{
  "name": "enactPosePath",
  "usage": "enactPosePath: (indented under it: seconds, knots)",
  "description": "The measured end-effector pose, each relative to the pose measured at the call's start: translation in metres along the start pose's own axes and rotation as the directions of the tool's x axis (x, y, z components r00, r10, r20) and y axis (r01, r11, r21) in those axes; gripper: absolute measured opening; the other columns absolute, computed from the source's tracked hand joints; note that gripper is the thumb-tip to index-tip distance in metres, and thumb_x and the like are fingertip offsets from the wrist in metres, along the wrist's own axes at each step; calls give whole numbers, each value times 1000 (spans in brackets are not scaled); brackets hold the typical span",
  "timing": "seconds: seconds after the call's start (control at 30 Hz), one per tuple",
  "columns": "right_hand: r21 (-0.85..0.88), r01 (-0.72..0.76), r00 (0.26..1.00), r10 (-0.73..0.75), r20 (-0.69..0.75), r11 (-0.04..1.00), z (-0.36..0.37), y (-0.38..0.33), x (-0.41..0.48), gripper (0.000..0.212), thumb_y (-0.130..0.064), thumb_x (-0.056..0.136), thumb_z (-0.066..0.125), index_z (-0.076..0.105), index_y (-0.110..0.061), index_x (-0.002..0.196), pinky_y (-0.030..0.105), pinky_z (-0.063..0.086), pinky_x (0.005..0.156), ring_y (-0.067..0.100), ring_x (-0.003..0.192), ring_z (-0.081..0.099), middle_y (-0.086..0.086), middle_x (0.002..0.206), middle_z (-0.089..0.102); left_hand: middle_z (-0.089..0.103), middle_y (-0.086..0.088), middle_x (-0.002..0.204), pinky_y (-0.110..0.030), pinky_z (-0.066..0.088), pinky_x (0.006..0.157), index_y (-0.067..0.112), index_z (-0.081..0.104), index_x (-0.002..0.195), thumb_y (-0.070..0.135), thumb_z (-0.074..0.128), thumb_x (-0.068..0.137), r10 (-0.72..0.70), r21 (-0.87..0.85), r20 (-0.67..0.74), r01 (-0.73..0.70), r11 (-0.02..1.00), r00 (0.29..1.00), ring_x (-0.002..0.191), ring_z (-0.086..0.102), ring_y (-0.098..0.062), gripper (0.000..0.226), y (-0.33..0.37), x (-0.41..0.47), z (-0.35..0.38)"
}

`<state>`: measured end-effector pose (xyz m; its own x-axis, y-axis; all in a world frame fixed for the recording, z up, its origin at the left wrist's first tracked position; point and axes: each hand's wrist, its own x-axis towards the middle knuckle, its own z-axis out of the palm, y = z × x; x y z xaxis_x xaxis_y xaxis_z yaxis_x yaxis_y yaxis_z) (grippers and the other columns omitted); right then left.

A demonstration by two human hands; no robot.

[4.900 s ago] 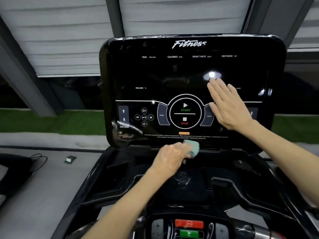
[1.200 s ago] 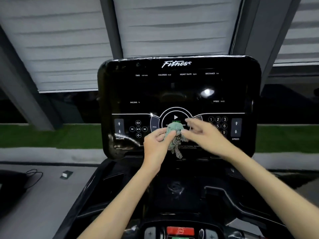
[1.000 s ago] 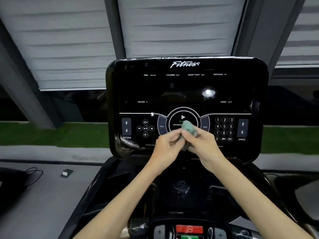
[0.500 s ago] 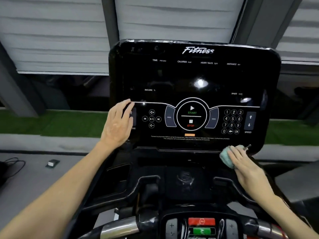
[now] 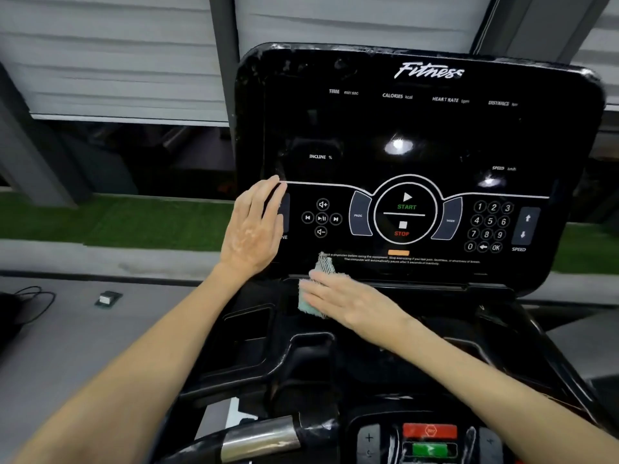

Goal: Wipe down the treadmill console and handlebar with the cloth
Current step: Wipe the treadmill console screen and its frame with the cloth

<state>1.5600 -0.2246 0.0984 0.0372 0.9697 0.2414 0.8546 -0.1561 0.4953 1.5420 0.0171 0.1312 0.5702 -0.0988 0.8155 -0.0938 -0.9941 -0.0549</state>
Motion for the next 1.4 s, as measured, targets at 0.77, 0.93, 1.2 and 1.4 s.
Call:
enactPosePath:
  seconds: [0.77,0.93,1.2,1.4]
  knots:
    - [-31,-1,999,3,48,1000,-2,-7,3,50,-4,93,32,37,-5,143,42,29,112,27,141,32,8,150,41,42,-18,146,-43,39,108,-3,41,142,10,49,93,-6,-8,8,6,1000,1000,134,38,-30,51,-1,-3,4]
    - [-96,8,996,0,88,995,0,7,-30,59,0,87,30,31,-5,146,44,9,118,28,145,16,8,155,28,38,-17,147,-44,39,108,-2,39,143,11,48,93,-19,-16,13,19,1000,1000,135,37,-30,52,0,-2,5]
    - [-73,59,997,-55,60,996,5,-28,52,50,-11,94,33,45,-8,142,42,28,113,26,140,34,6,150,41,39,-17,148,-41,37,110,-1,38,144,13,50,93,-12,-2,33,12,1000,999,136,36,-29,53,-1,-3,5]
    - [-77,13,995,-5,102,997,-7,5,-25,60,-3,84,34,40,-6,144,40,13,117,26,144,21,6,153,34,38,-16,148,-41,36,111,0,36,145,14,50,92,-33,-19,54,34,999,998,137,34,-28,56,-1,-3,4]
